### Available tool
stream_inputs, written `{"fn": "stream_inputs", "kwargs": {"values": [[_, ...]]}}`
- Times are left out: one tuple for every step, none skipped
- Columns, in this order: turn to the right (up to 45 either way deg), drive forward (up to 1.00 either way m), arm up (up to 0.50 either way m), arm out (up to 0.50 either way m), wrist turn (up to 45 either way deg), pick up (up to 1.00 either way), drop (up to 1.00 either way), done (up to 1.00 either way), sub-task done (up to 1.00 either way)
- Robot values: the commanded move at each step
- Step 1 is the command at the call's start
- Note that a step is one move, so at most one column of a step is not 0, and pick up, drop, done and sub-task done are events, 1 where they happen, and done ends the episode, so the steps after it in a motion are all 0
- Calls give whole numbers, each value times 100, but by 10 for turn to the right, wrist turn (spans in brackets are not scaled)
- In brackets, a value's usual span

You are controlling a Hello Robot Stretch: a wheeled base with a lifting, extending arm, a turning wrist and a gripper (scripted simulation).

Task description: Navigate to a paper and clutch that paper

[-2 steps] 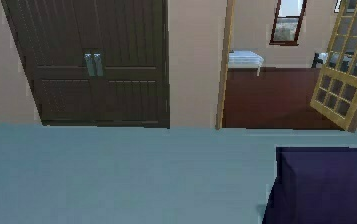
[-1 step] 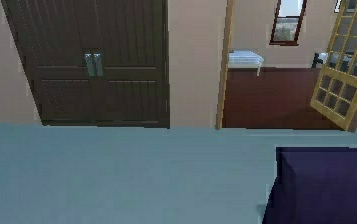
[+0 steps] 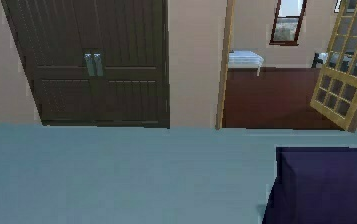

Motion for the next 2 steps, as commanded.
{"fn": "stream_inputs", "kwargs": {"values": [[0,0,0,0,450,0,0,0,0],[0,0,0,0,450,0,0,0,0]]}}
